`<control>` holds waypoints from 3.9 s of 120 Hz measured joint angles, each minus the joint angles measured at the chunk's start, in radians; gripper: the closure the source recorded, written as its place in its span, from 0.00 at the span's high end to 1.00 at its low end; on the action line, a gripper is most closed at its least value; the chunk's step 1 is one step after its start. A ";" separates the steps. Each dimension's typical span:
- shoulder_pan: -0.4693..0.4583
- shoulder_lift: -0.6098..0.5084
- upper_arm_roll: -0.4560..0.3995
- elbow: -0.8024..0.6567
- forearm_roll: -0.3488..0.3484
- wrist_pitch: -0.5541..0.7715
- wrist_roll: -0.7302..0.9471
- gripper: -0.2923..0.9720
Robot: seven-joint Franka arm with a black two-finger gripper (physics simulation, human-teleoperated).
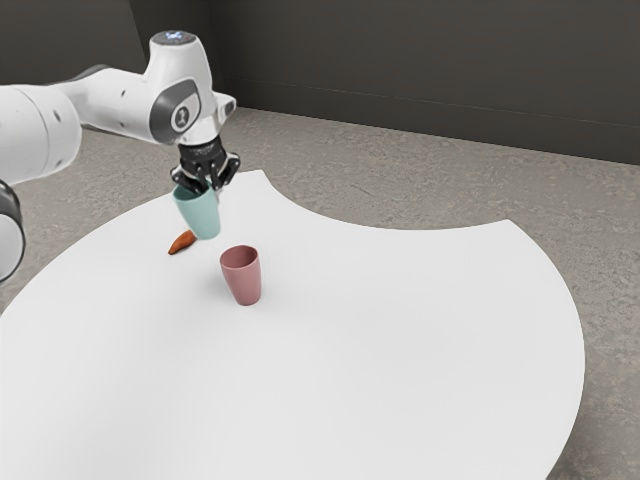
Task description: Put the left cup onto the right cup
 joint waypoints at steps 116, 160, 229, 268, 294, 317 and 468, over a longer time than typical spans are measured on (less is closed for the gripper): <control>-0.011 -0.006 -0.109 -0.023 0.001 -0.078 -0.043 0.15; -0.009 0.003 -0.110 -0.017 0.046 -0.077 -0.062 0.15; -0.008 0.023 -0.108 0.008 0.080 -0.068 -0.073 0.15; -0.007 0.045 -0.108 0.036 0.084 -0.067 -0.068 0.15; -0.007 0.062 -0.108 0.037 0.084 -0.062 -0.067 0.15; -0.008 0.065 -0.110 0.052 0.085 -0.050 -0.065 0.15; -0.011 0.038 -0.116 0.009 0.084 -0.065 -0.097 0.15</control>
